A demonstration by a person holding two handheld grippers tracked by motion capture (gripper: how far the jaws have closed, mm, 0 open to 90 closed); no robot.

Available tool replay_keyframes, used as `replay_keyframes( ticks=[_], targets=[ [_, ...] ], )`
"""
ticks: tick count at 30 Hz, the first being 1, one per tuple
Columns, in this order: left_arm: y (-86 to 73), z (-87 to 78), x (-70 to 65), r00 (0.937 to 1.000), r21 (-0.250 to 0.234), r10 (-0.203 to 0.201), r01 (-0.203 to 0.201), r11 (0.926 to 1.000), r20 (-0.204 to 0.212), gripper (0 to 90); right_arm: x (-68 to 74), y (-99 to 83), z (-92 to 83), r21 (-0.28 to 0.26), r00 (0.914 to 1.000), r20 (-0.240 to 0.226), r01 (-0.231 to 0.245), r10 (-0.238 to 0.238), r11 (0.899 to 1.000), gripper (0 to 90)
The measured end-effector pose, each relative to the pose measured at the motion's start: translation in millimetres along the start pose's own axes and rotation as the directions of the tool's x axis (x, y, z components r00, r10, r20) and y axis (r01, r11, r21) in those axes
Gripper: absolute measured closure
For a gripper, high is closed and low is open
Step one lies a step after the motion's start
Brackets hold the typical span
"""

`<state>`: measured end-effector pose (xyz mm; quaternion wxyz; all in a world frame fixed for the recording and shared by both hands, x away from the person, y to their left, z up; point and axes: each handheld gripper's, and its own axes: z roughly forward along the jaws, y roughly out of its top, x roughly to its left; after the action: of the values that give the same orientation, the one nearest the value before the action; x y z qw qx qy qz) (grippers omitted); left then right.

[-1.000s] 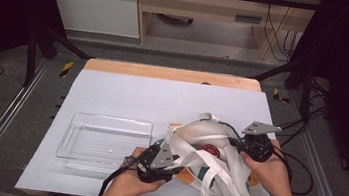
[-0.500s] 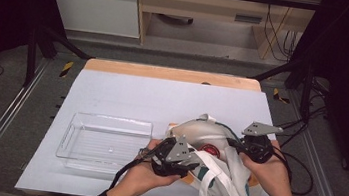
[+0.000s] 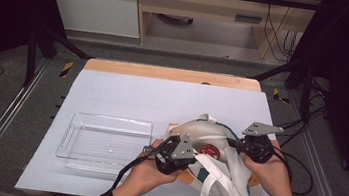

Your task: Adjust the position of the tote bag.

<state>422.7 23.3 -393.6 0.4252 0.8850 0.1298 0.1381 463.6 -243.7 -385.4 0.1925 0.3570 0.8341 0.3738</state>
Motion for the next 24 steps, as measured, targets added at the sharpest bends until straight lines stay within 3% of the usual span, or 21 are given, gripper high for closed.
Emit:
replay_keyframes(
  ticks=[9, 15, 24],
  targets=[
    [-23.1, -3.2, -14.1, 0.9999, 0.013, 0.006, -0.006, 0.9999, 0.011, 87.5, -8.8, -6.8, 5.8, -0.015, 0.9985, 0.012, -0.054, 0.054, 0.998, 86.6],
    [-37.2, -1.7, -26.1, 0.999, 0.03, 0.043, -0.043, 0.9986, 0.01, 87.7, -13.2, -11.1, 9.7, -0.024, 0.9945, 0.042, -0.095, 0.096, 0.995, 86.6],
    [-43.6, -0.3, -30.9, 0.9988, 0.033, 0.044, -0.045, 0.9985, 0.02, 87.7, -19.8, -15.1, 13.8, -0.049, 0.9874, 0.077, -0.135, 0.139, 0.99, 86.6]
  ],
)
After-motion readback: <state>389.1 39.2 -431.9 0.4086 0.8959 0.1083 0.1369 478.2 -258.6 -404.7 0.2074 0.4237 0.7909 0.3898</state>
